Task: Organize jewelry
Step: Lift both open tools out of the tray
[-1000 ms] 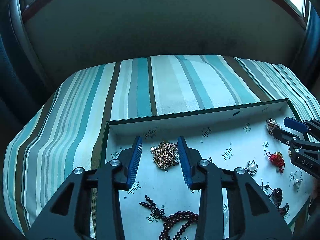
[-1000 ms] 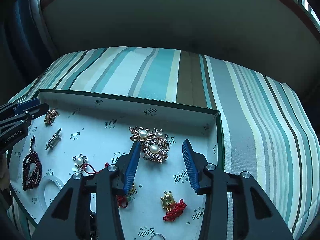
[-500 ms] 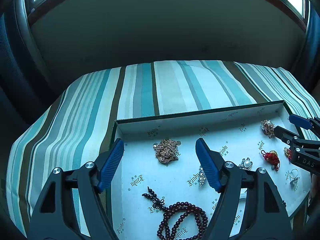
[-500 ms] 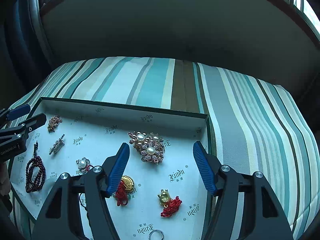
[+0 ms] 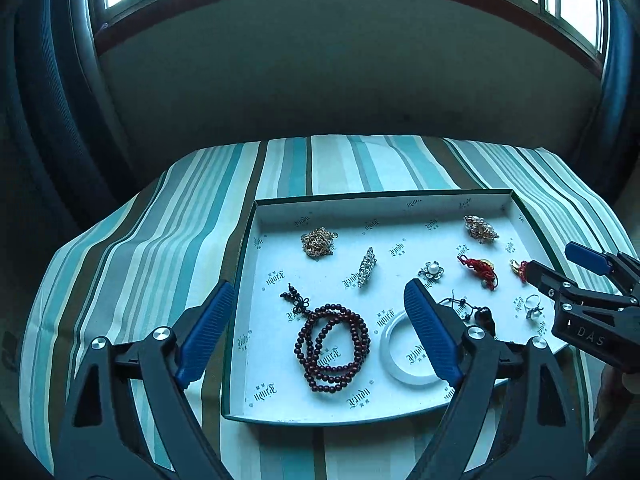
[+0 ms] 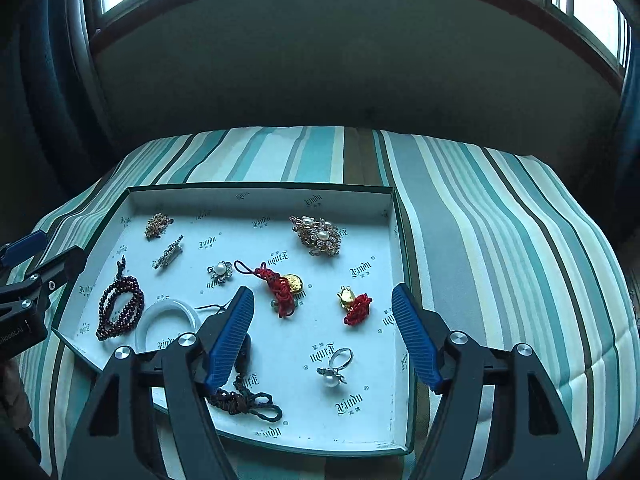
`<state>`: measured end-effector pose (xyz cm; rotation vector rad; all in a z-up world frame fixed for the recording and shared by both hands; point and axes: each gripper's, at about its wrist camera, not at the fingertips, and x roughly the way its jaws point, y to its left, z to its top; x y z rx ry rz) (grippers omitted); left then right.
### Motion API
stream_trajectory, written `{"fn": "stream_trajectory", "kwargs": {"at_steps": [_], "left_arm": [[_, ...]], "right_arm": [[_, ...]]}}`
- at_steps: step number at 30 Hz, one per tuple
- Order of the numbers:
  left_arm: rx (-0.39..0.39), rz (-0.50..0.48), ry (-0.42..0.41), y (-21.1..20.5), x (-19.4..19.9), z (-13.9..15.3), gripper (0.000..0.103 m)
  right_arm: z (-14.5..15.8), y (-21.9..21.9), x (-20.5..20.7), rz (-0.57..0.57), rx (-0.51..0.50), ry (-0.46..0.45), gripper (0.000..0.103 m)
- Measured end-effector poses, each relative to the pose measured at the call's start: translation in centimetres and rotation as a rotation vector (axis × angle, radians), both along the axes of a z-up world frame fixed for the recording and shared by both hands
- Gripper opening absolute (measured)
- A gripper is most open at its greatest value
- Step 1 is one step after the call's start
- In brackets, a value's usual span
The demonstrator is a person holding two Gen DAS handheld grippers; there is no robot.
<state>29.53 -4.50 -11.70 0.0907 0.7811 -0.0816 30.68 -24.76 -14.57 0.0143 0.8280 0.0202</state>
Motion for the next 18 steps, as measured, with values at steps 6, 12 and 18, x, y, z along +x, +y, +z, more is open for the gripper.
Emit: {"fn": "stream_trajectory", "kwargs": {"at_steps": [6, 12, 18], "left_arm": [[0.025, 0.021, -0.048, 0.2, -5.6, 1.8, 0.091], [-0.006, 0.015, -0.077, 0.3, -10.4, 3.8, 0.091], [-0.016, 0.006, -0.149, 0.6, -14.7, 6.4, 0.092]], "right_arm": [[3.5, 0.7, -4.7, -0.025, 0.02, -0.094, 0.075], [5.1, 2.2, -10.2, -0.013, -0.001, -0.13, 0.075], [8.5, 3.5, -15.2, 0.009, -0.047, -0.229, 0.077]]}}
